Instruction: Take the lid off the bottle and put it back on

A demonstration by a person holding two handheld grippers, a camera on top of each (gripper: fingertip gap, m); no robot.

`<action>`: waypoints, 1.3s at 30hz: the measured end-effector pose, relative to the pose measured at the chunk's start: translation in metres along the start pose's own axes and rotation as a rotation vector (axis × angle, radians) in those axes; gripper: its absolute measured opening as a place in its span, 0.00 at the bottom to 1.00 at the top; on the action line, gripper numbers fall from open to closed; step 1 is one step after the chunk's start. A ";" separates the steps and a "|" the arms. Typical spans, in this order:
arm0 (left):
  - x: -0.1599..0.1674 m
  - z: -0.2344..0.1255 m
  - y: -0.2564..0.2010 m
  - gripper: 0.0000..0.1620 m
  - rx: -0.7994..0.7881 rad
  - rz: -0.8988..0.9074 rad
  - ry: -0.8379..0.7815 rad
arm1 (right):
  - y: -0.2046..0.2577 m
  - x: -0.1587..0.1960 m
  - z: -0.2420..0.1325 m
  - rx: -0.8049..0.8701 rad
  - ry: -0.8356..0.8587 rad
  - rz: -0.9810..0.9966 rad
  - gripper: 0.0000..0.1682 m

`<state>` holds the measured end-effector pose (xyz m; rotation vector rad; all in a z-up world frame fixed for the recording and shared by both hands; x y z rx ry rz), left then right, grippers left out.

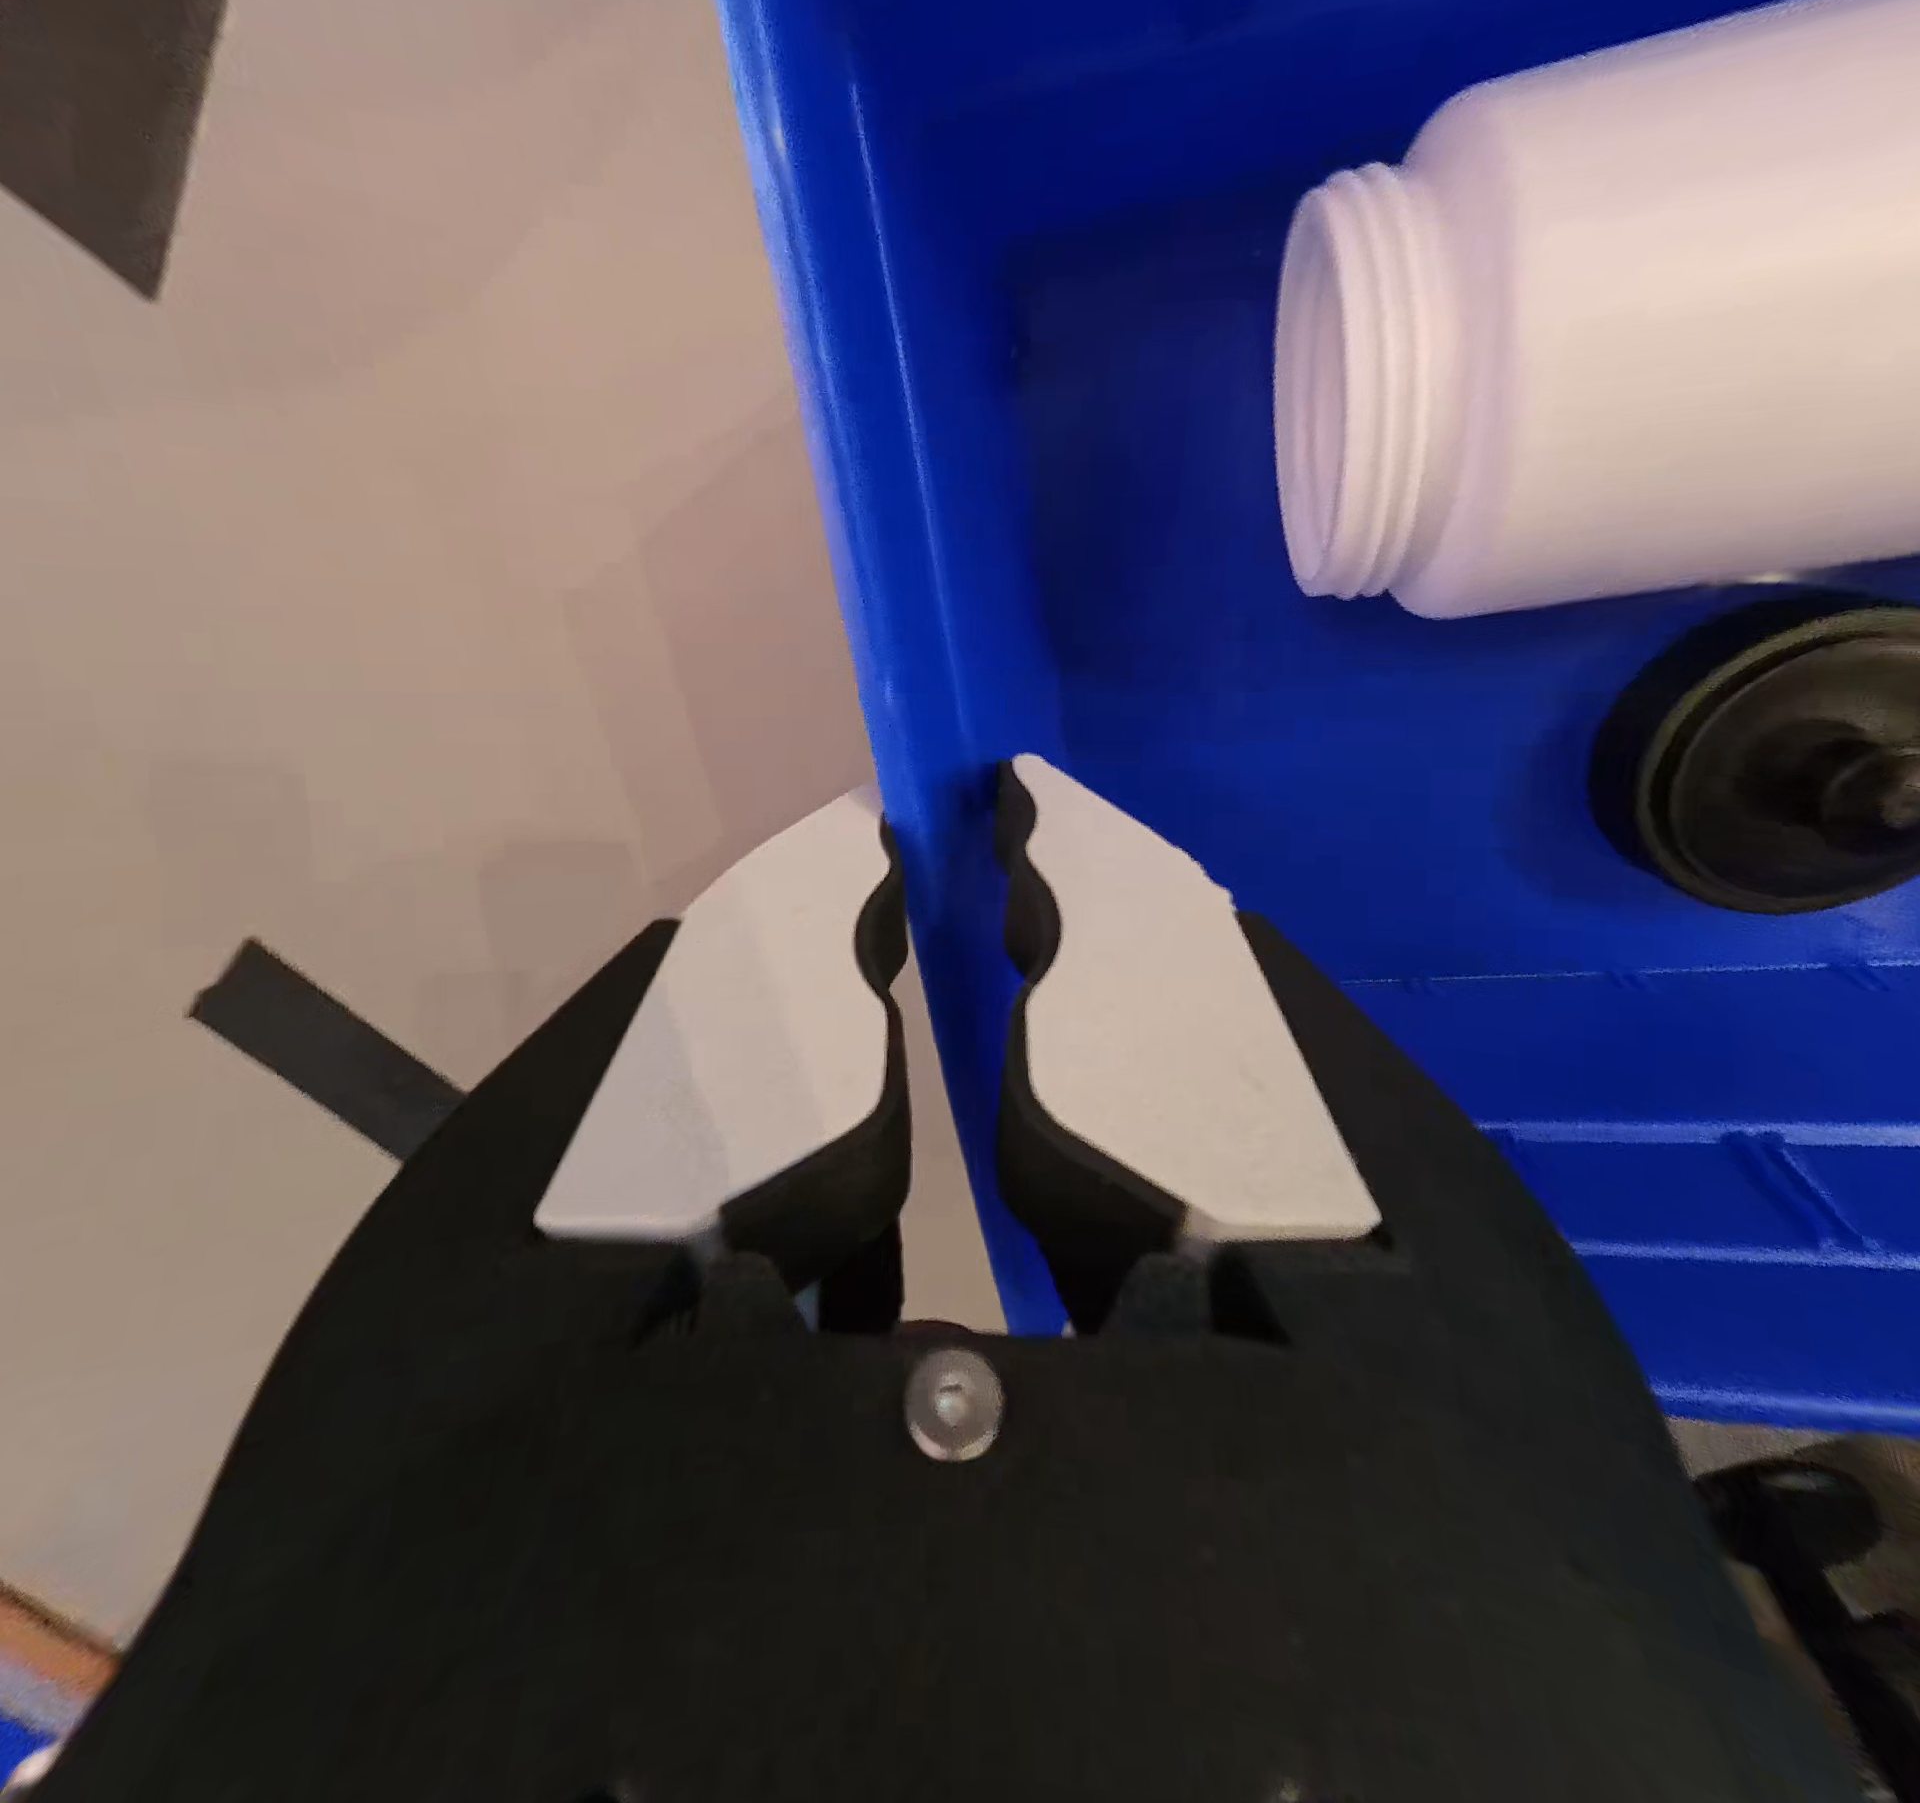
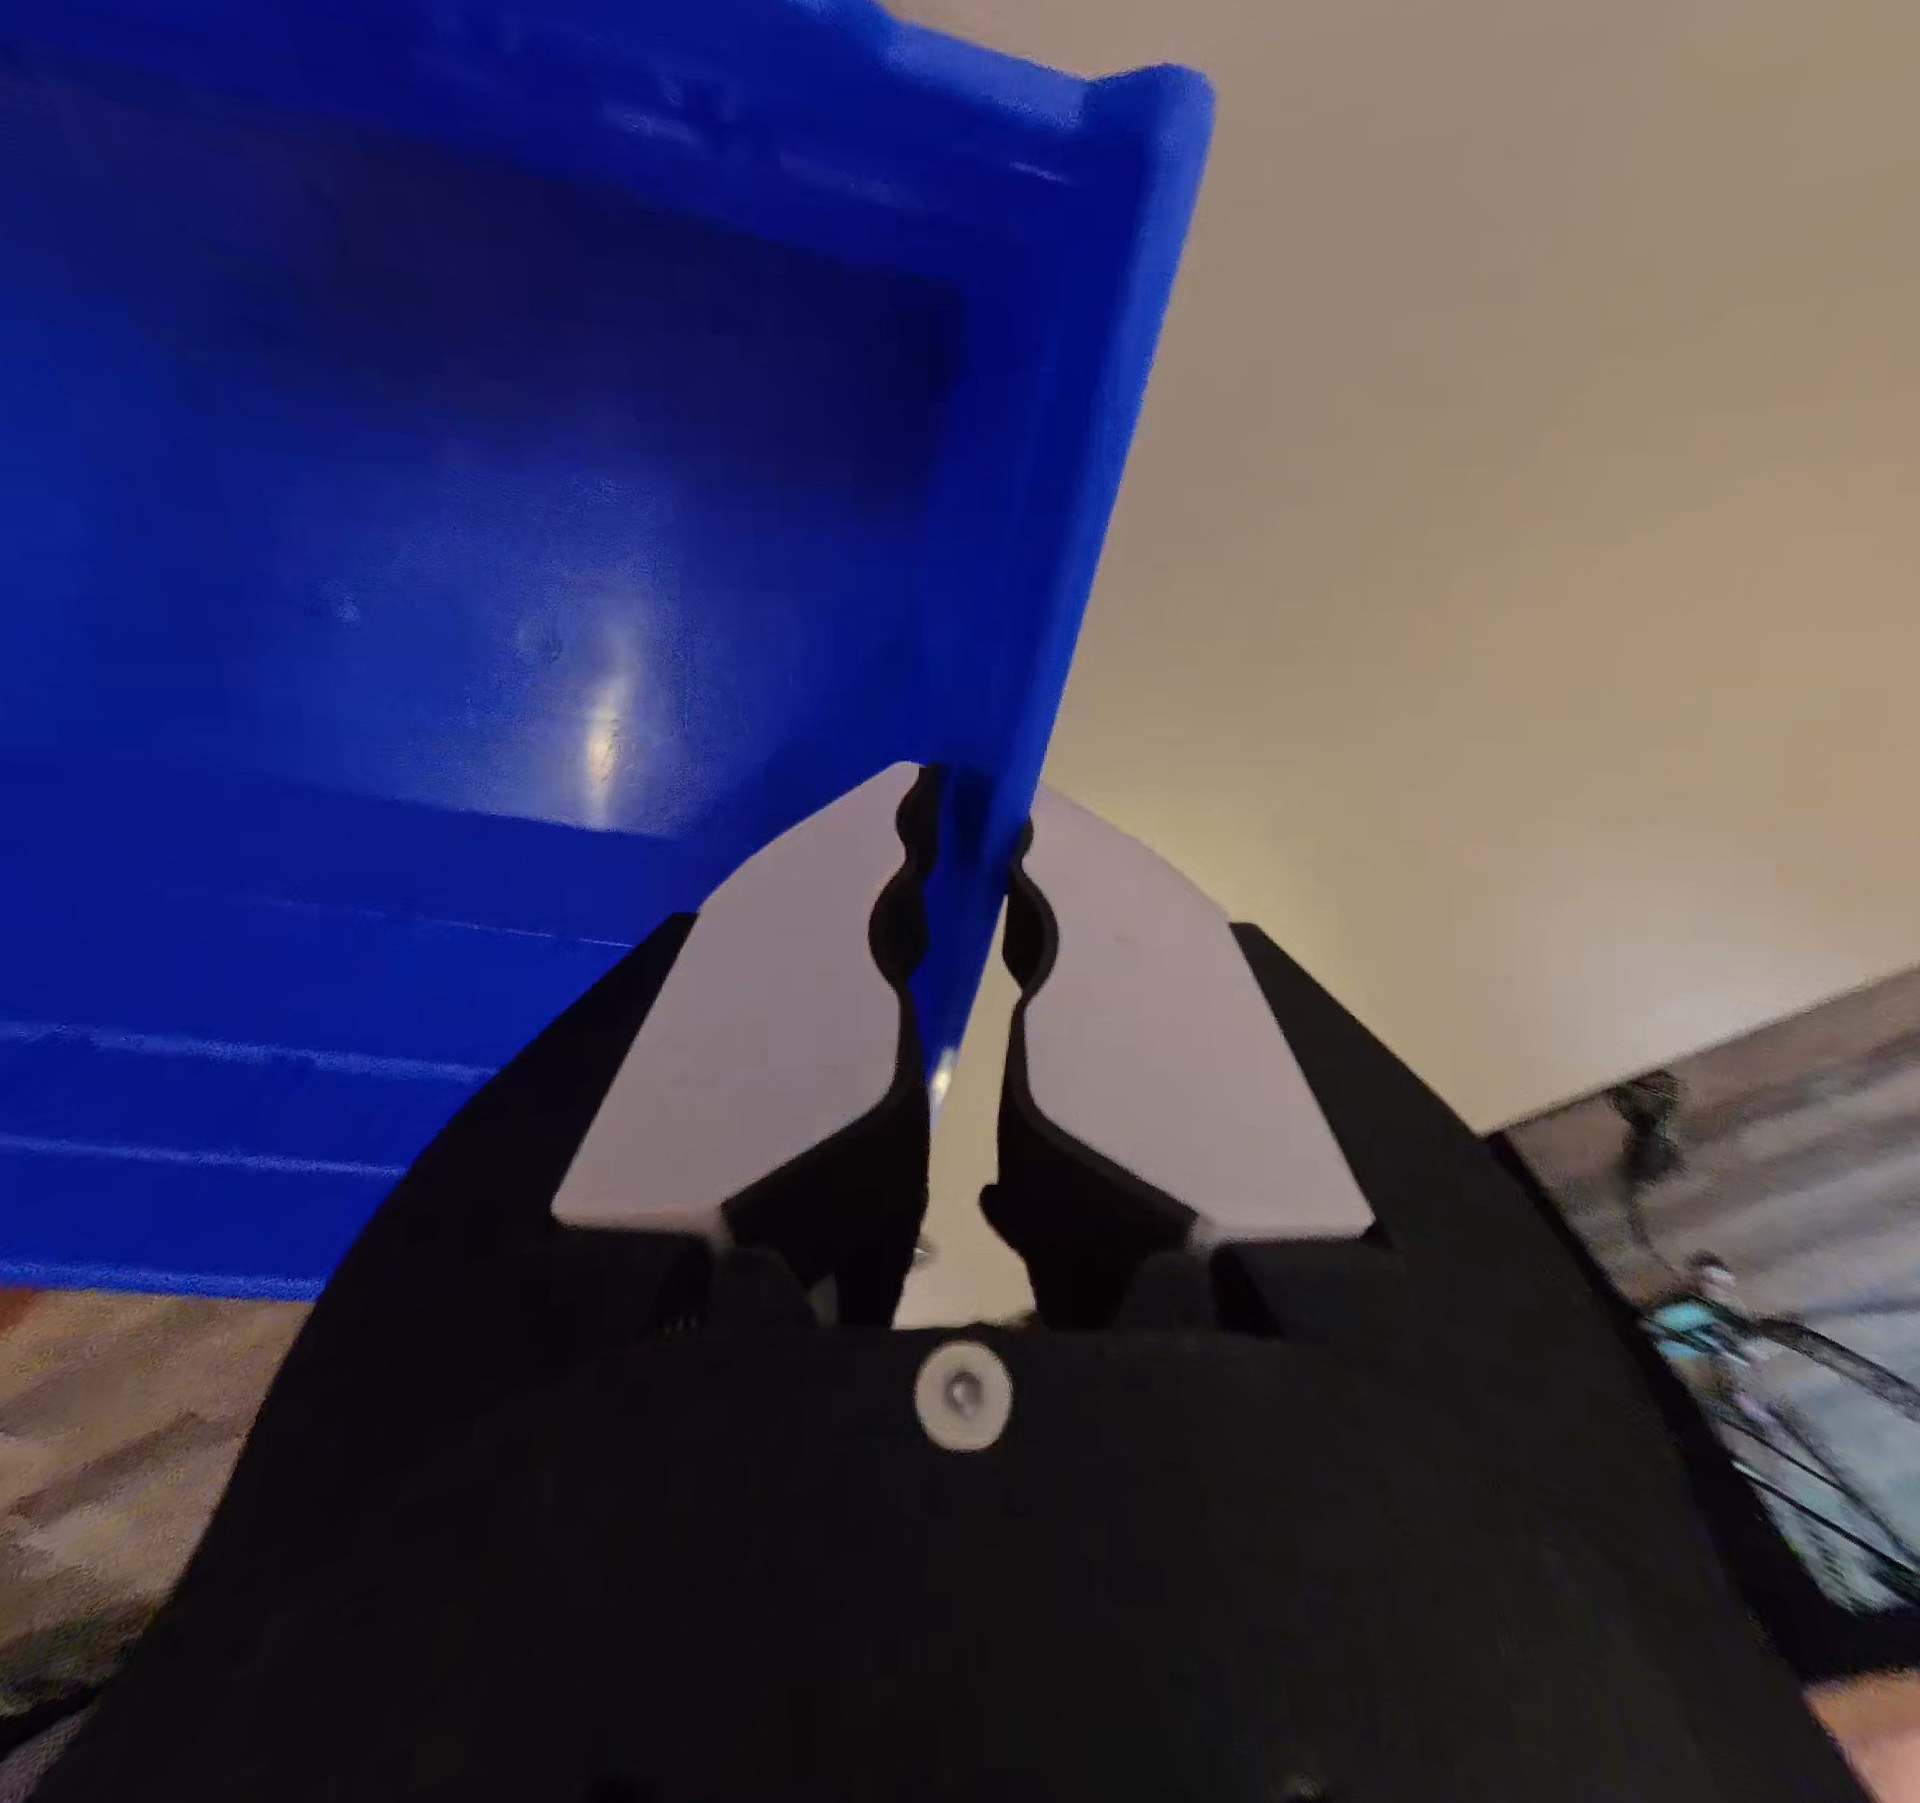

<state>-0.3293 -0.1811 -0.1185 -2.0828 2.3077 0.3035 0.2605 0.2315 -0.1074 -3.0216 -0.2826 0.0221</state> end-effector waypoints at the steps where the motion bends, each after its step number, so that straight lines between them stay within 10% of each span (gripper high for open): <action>1: 0.000 0.001 0.007 0.10 -0.024 0.027 0.017 | -0.013 -0.005 0.001 0.029 0.023 -0.029 0.07; 23: -0.121 0.046 0.146 0.16 -0.259 0.155 0.015 | -0.261 -0.164 0.038 0.351 0.158 -0.074 0.11; 39: -0.166 0.059 0.170 0.20 -0.302 0.187 -0.027 | -0.305 -0.198 0.046 0.425 0.131 -0.039 0.14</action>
Point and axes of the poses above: each gripper's, where its closed fingertips meet, z out along the fingers, x out of its underside, y = z × x across the jaws, the point moved 9 cm from there along -z, back along the fingers, and after that the axes turned 3 degrees about x, right-handed, at the moved point
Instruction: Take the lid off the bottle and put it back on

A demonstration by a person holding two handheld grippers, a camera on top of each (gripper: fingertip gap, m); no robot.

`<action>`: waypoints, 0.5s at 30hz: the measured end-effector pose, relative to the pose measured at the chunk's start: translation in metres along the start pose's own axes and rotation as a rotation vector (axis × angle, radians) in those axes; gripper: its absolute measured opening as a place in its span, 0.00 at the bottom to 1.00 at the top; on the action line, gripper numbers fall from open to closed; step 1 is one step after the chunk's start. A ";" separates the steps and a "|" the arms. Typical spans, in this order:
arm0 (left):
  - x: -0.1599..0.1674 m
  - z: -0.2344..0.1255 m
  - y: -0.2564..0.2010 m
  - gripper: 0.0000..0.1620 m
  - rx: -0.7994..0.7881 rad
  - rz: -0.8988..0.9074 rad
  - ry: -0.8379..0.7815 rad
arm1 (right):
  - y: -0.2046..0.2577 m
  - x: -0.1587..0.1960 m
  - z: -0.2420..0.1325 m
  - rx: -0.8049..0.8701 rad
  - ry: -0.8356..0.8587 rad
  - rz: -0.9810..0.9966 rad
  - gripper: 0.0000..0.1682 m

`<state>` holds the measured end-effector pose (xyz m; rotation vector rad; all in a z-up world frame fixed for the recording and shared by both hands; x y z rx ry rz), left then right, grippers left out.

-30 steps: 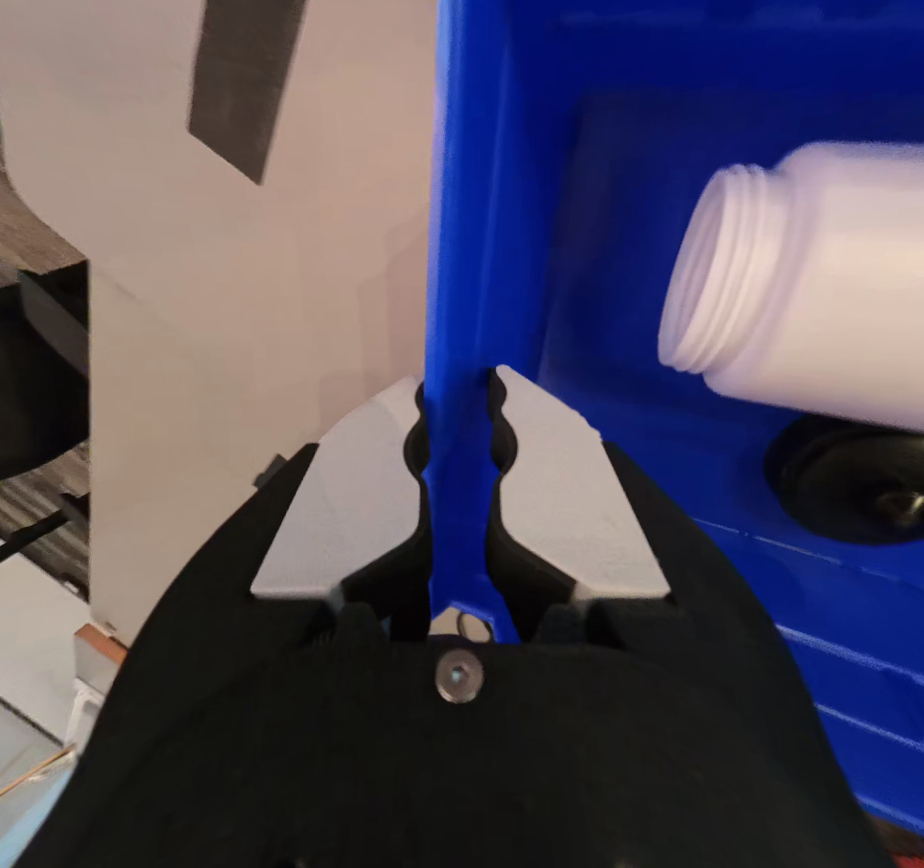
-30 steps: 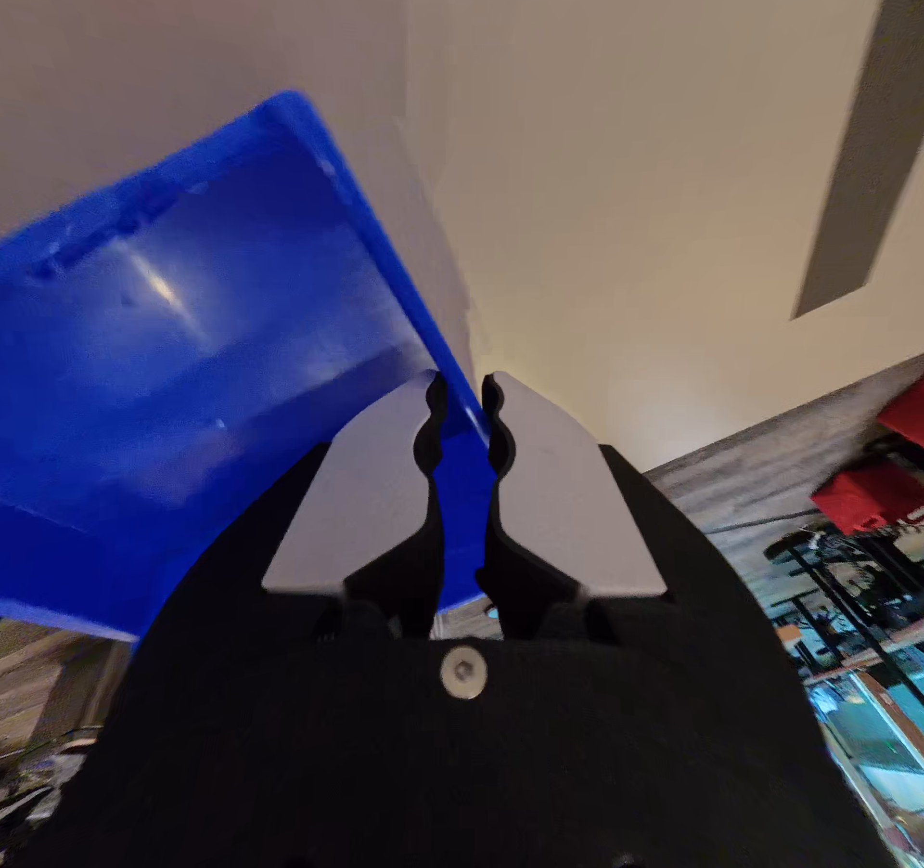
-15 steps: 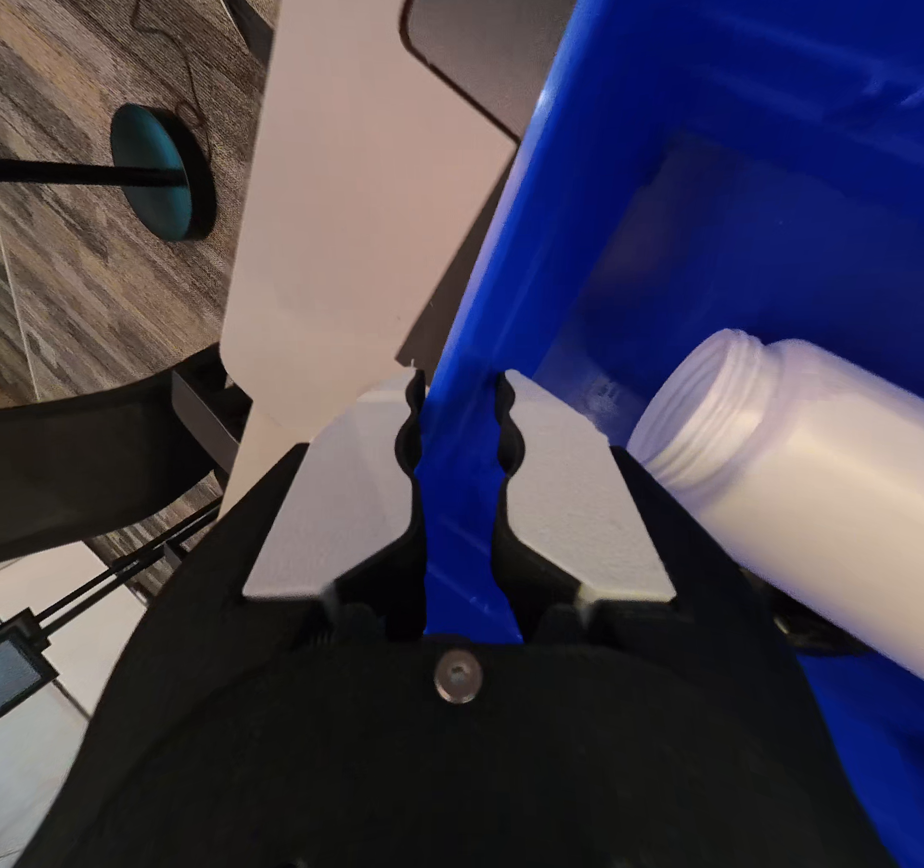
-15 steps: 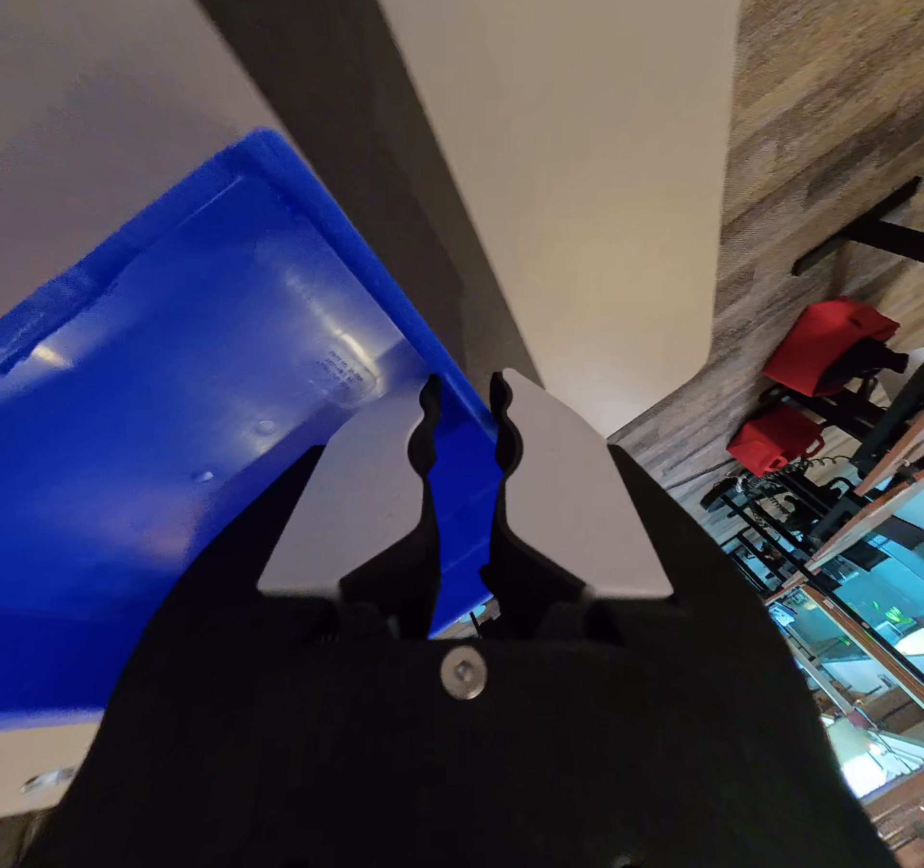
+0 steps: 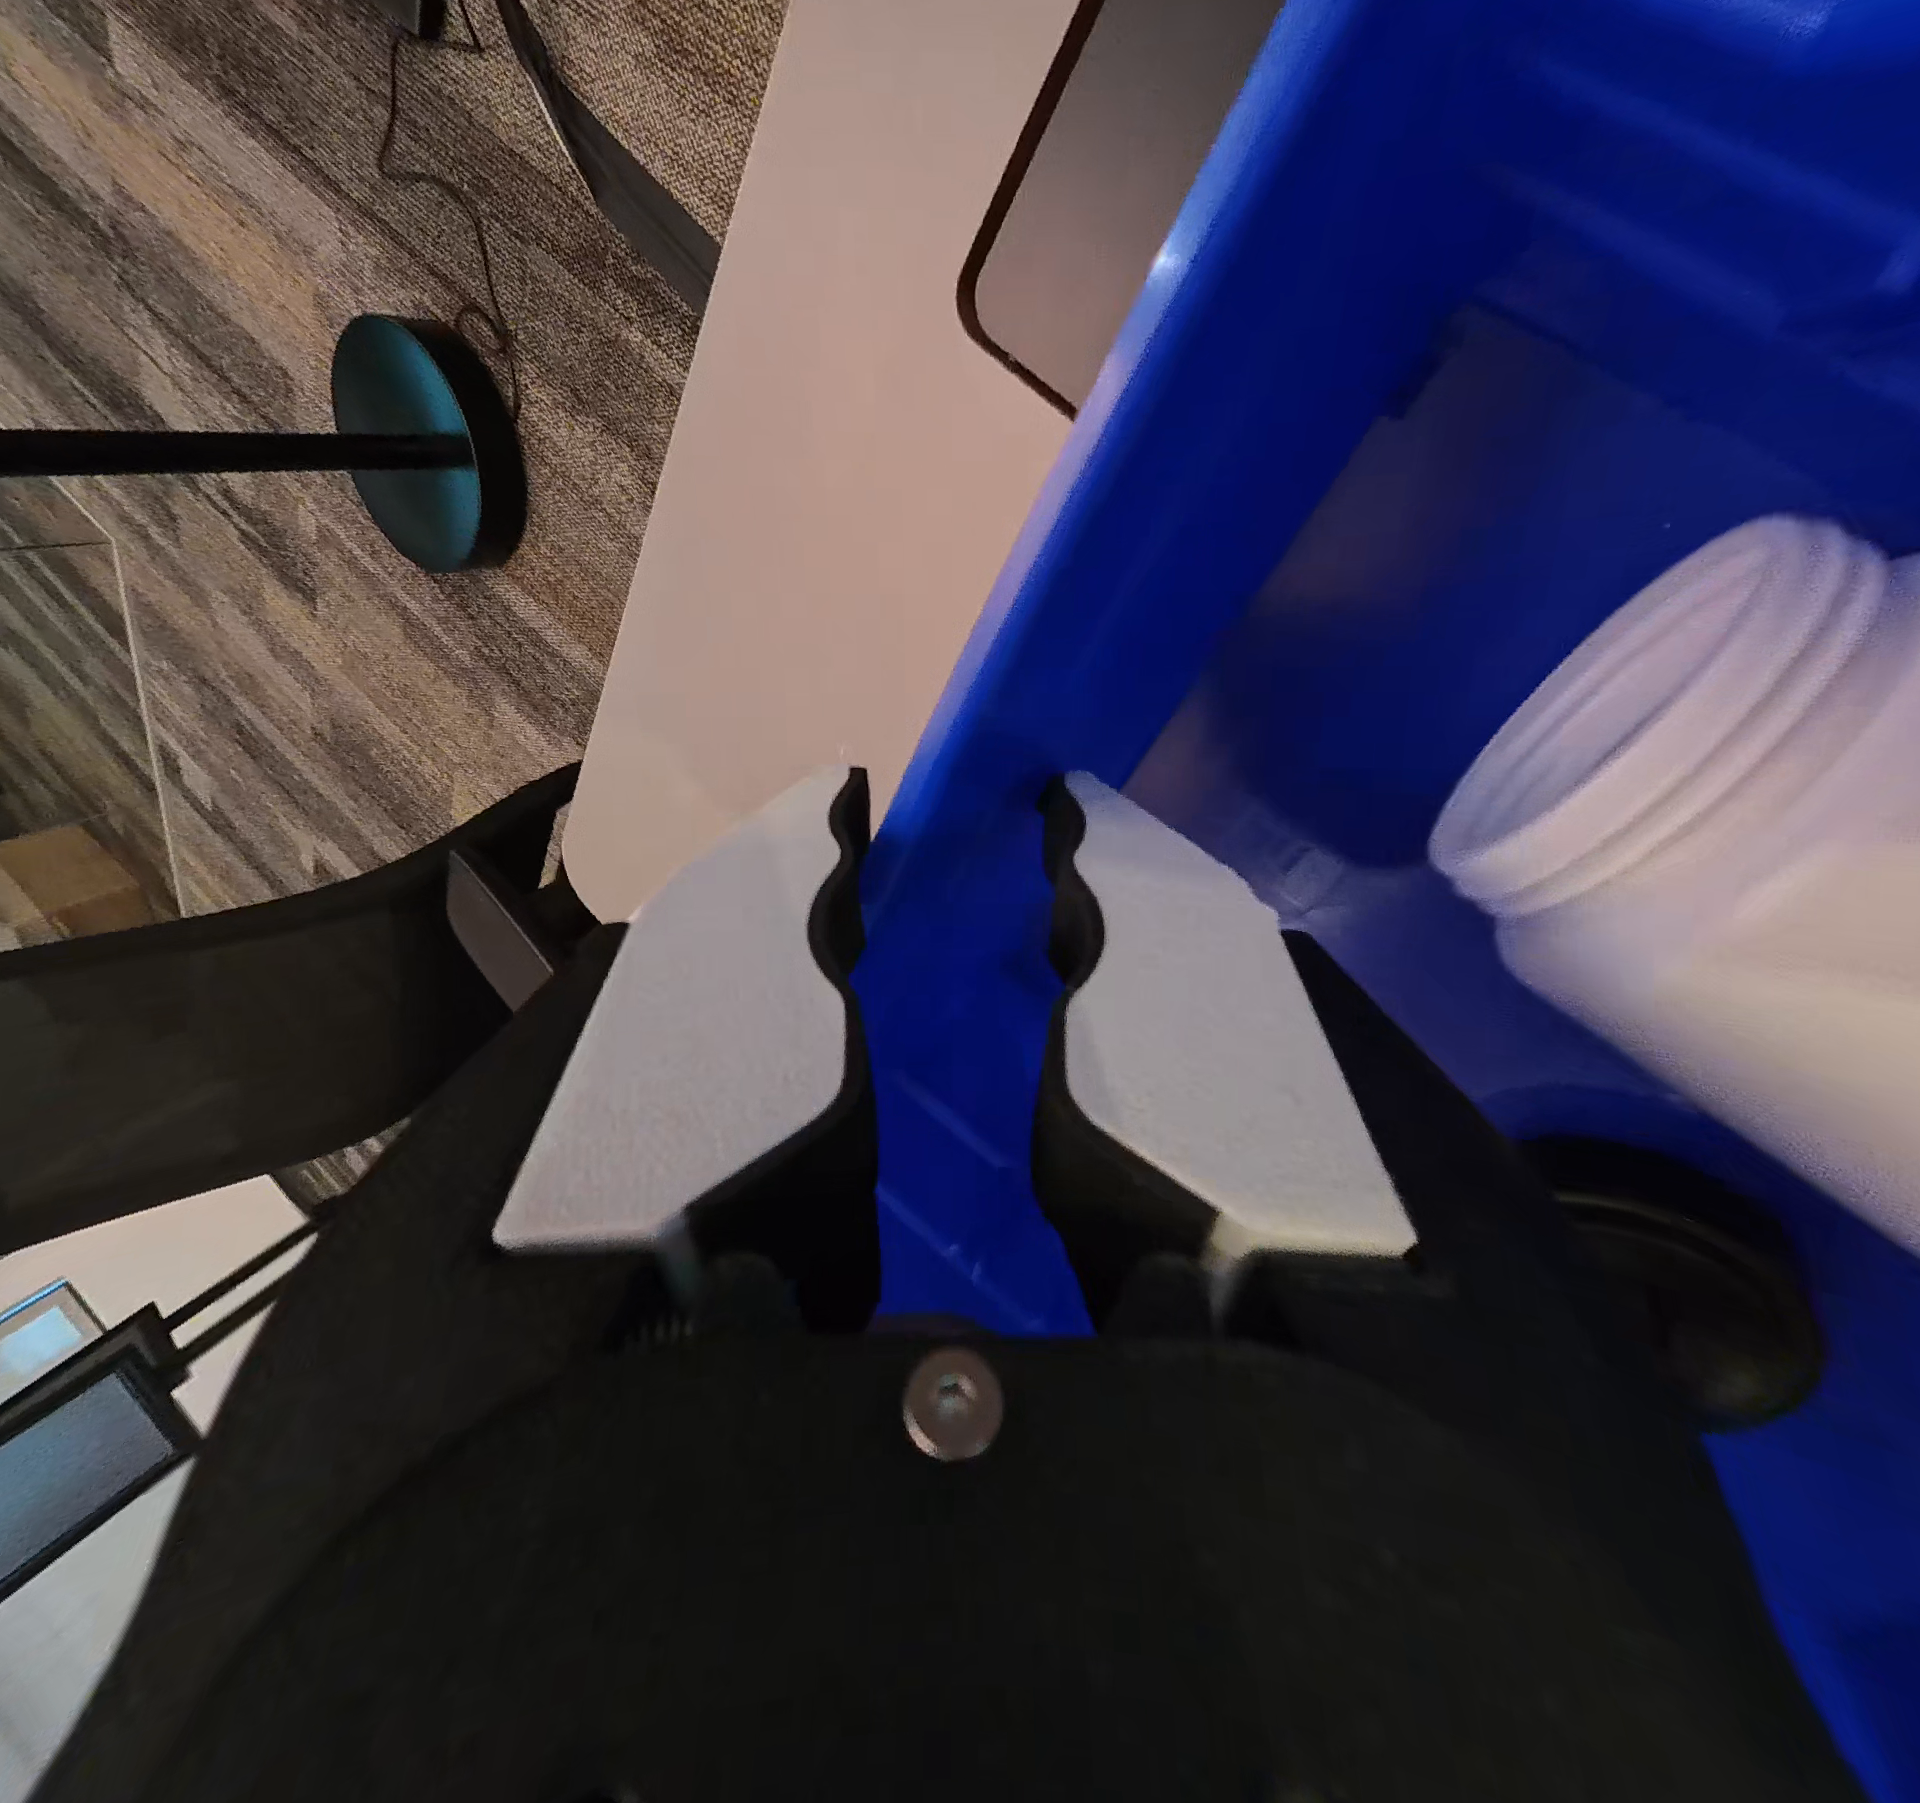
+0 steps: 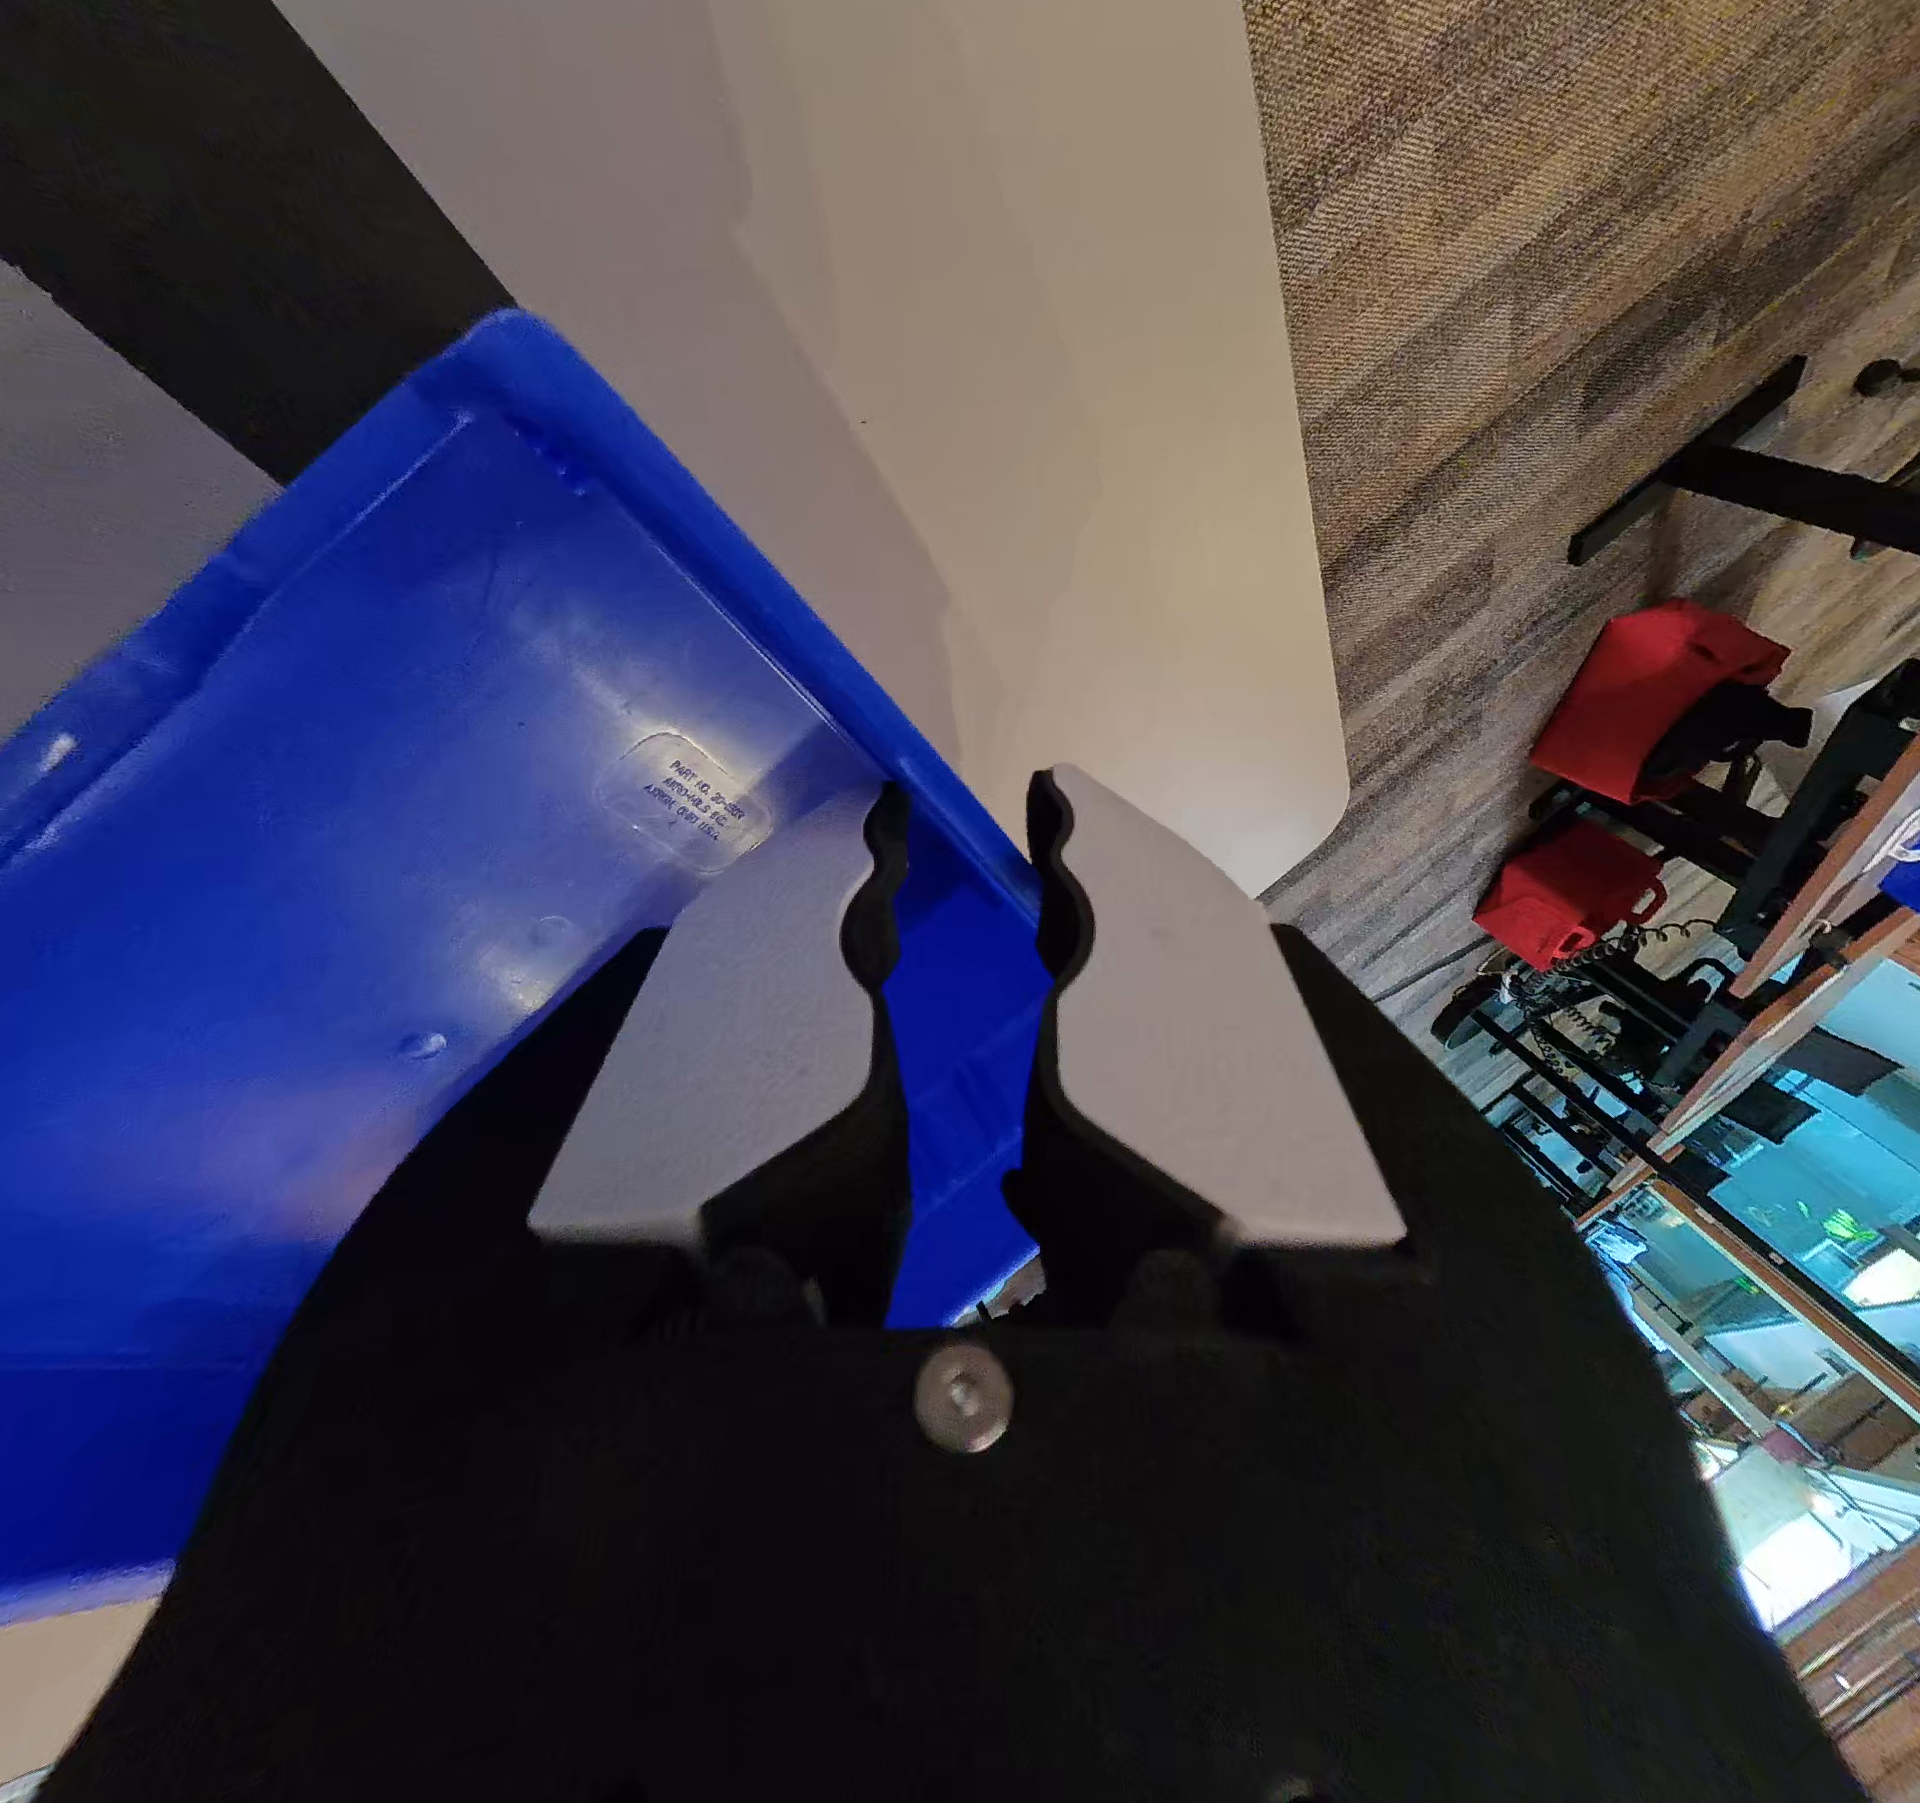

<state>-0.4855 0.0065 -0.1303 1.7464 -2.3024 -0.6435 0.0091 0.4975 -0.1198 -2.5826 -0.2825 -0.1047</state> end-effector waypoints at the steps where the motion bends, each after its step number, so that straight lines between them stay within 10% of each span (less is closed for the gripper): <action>1: 0.000 0.000 0.000 0.20 -0.007 0.008 -0.006 | 0.000 0.000 0.000 0.000 -0.001 -0.002 0.14; 15: -0.015 0.008 0.010 0.21 -0.014 0.020 -0.019 | -0.005 -0.006 0.004 0.019 0.008 0.008 0.15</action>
Point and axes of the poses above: each gripper's, where its closed fingertips meet, z out along the fingers, x out of its underside, y = z × x across the jaws, the point moved 9 cm from there along -z, back along the fingers, and after that the axes turned 3 degrees about x, right-handed, at the moved point
